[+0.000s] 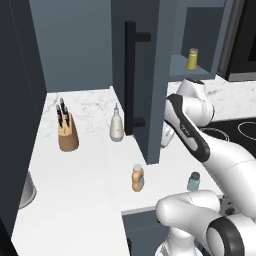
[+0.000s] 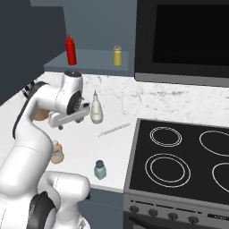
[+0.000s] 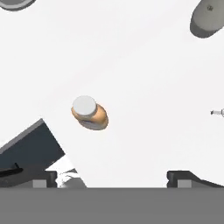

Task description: Put the shaker and condiment bottle from the counter next to their counterparts in the cabinet.

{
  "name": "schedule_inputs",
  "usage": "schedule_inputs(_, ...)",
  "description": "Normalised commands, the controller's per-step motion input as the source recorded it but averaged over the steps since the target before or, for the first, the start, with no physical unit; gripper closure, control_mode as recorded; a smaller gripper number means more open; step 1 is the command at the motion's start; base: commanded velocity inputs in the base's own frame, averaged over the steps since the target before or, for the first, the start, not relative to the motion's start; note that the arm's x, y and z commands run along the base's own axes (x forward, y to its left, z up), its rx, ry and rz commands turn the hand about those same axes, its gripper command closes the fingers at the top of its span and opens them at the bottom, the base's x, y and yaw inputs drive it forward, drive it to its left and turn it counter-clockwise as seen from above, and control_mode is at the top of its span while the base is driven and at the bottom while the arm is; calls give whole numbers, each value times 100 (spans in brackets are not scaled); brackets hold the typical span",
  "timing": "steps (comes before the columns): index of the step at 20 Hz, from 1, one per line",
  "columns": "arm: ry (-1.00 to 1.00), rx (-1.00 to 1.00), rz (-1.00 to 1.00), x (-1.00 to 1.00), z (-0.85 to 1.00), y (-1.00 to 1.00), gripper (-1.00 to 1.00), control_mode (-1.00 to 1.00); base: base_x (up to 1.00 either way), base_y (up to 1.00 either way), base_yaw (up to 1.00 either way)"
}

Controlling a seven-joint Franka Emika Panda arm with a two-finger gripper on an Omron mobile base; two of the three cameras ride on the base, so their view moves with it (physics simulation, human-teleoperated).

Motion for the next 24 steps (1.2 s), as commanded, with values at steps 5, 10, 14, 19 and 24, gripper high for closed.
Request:
schedule_inputs(5,0,-1,58,2,-41,18,-100,-100,0,0,0)
schedule_inputs(10,4,-3,58,32,-30,15,-100,-100,0,0,0)
schedule_inputs(14,2,-13,25,8,-24,37,-100,-100,0,0,0)
schedule_inputs(19,11,-1,32,51,-12,20,-100,-100,0,0,0)
schedule_inputs(24,8,3,37,41,-28,3,-100,-100,0,0,0)
